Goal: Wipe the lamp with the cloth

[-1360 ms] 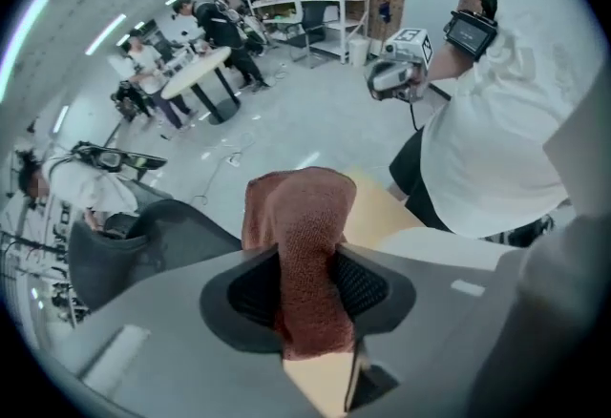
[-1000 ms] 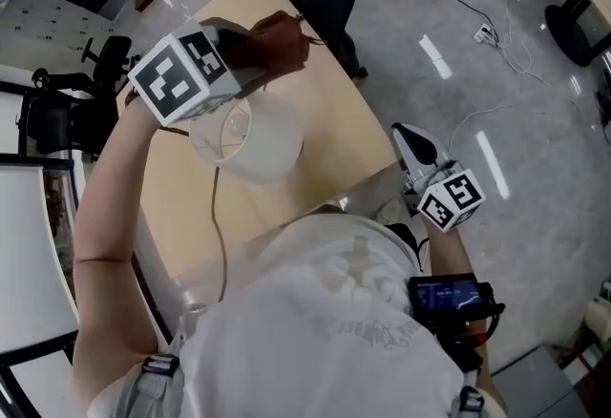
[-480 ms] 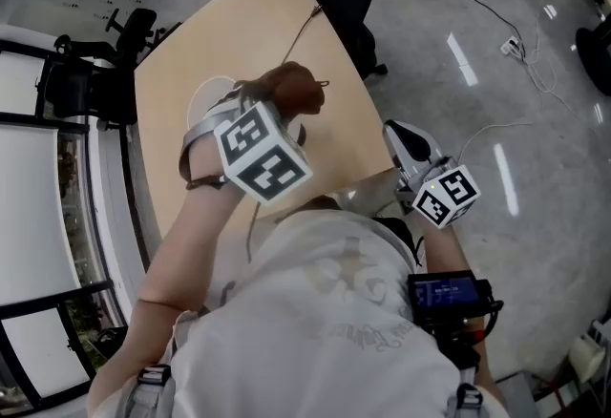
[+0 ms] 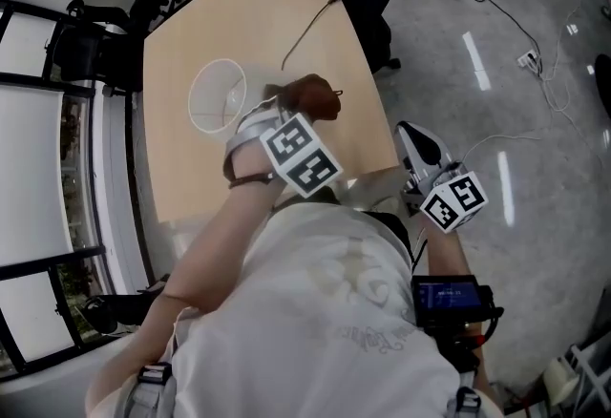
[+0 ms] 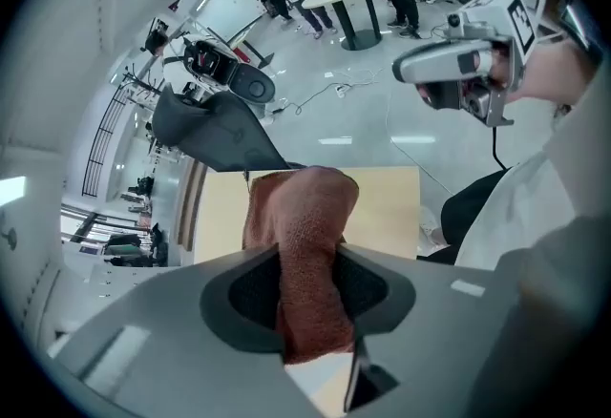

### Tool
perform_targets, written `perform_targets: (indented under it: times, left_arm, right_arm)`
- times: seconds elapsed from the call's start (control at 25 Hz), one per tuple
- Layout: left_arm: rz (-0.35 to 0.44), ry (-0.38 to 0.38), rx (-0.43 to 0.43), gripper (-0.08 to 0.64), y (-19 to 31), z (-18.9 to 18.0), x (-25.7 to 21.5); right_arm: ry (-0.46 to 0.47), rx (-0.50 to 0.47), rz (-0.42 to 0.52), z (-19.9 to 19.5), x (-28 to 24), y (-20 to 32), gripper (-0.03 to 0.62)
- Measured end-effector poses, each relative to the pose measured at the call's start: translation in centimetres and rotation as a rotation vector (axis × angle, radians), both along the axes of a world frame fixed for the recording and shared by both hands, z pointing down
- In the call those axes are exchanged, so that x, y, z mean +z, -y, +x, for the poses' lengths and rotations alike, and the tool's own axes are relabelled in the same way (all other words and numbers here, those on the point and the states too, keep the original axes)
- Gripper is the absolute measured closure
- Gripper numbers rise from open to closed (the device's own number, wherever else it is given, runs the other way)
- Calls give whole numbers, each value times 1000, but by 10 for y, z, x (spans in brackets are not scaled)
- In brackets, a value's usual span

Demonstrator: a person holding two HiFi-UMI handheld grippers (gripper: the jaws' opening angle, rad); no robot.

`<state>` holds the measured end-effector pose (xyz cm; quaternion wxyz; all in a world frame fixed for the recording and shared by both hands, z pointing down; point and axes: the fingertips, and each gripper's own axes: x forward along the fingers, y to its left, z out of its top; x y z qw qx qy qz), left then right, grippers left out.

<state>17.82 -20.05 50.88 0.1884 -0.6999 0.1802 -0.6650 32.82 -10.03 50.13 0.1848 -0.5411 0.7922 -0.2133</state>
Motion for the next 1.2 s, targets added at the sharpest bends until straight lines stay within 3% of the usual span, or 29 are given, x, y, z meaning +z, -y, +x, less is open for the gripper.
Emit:
perform_targets:
  times: [0.24,0.44,0.68,0.88,1.0,1.2]
  left_arm:
    - [-137,30,-38,414,-28,-12,53]
    - [-203,-68,-58,414,-51,-8,49]
    - [-45,-321,-90,414,-43,-16,-38]
    - [102,-542,-185,416,-29,-47,-99]
    - [141,-565,-232,417,-22,-63,-96]
    - [57,-544,-258,417,-24,-62,-47]
  right_arm:
    - [0,-20,-11,8,5,2,580]
    - [-15,-56,-16,4,5,4,580]
    - [-56,-141,-7,-13,-3,19,580]
    - [-64,-194,8,-39,-8,30,580]
    - [-45,-225,0,-59,-3,30,580]
    - [-40,-265,-19,-76,5,29,580]
